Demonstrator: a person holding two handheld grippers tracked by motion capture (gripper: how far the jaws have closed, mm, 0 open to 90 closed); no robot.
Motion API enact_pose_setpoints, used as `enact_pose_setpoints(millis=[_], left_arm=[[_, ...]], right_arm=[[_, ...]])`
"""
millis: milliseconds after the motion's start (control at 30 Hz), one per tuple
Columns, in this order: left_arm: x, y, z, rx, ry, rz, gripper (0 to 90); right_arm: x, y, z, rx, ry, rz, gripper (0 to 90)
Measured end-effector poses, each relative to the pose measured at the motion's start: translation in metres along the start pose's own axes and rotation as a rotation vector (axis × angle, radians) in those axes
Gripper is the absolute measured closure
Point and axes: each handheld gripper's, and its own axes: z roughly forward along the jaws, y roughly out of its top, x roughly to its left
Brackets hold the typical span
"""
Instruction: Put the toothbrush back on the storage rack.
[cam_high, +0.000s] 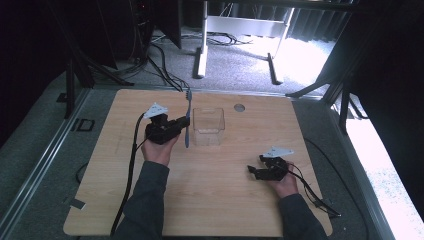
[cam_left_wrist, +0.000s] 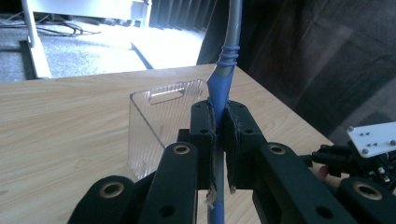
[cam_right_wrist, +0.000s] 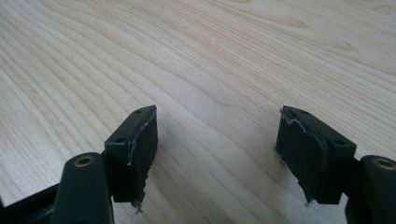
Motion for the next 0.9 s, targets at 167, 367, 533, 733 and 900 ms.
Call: enact_pose_setpoints(millis=[167, 367, 533, 733, 900], left_arm=[[-0.0002, 0.0001, 0.0006, -0.015, 0.004, -0.003, 82.7], [0.0004, 0.0001, 0.0020, -0.026, -0.002, -0.010, 82.6], [-0.0001, -0.0004, 0.0046, -0.034, 0.000, -0.018, 82.6], [0.0000, 0.0006, 0.0064, -0.047, -0.004, -0.029, 82.6], [-0.0006, 0.0008, 0.0077, -0.054, -0.003, -0.037, 82.6]], right_arm=[[0.0000, 0.0000, 0.0000, 0.000, 0.000, 0.000, 29.0], [0.0000, 0.0000, 0.0000, 0.000, 0.000, 0.000, 29.0], [0.0000, 0.0000, 0.0000, 0.000, 0.000, 0.000, 29.0], [0.0001, 0.0000, 0.0000, 0.001, 0.000, 0.001, 28.9], [0.0000, 0.0000, 0.0000, 0.000, 0.000, 0.000, 29.0]])
